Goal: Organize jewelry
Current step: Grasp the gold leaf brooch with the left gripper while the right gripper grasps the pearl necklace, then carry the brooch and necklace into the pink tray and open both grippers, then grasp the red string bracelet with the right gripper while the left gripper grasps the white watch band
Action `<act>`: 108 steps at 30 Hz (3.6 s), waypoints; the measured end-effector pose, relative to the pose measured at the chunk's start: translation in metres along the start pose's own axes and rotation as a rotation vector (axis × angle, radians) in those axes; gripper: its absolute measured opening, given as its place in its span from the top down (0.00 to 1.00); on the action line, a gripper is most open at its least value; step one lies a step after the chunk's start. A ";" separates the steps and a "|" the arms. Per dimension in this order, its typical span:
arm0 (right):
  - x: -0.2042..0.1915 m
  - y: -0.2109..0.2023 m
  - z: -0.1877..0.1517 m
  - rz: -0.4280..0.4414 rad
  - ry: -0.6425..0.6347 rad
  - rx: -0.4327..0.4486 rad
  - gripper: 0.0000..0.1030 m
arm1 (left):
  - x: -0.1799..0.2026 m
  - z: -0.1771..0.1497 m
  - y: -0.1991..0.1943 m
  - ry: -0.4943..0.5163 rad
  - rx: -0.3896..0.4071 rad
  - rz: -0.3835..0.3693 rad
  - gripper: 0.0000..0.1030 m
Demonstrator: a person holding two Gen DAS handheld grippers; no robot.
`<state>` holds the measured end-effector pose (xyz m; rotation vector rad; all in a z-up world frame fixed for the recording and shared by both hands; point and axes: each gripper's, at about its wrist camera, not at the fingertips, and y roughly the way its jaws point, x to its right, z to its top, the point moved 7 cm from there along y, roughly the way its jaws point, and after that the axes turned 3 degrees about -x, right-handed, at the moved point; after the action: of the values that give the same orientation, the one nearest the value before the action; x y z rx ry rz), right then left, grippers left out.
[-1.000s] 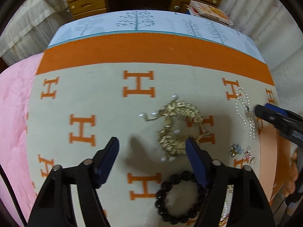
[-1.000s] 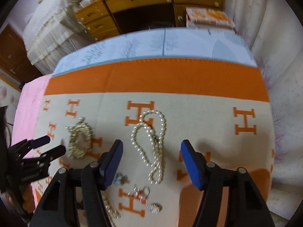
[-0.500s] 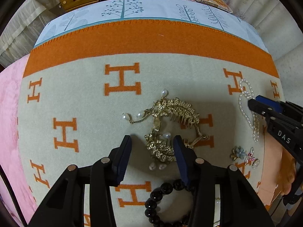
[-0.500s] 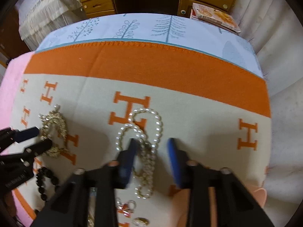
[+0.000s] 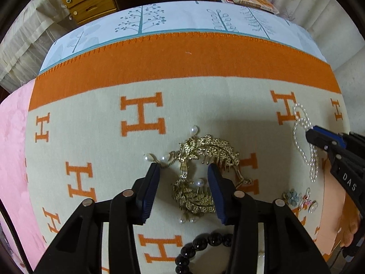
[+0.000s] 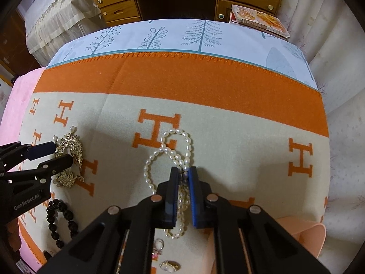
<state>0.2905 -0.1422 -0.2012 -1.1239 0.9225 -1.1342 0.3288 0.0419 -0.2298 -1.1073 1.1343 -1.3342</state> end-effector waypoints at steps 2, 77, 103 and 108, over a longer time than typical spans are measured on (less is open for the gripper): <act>0.001 0.000 0.000 0.005 0.004 0.003 0.92 | 0.002 0.005 -0.001 0.003 0.019 -0.006 0.84; 0.079 -0.136 -0.173 0.155 0.135 0.335 0.94 | 0.135 -0.129 -0.141 0.374 0.267 -0.065 0.28; -0.044 -0.100 -0.218 0.219 -0.090 0.253 0.65 | -0.026 -0.244 -0.105 0.040 0.280 -0.108 0.28; -0.050 -0.070 -0.230 0.201 -0.088 0.182 0.65 | -0.011 -0.260 -0.097 0.105 0.277 -0.119 0.28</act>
<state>0.0455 -0.1418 -0.1812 -0.9046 0.8270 -0.9755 0.0594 0.0704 -0.1685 -0.9219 0.9350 -1.6046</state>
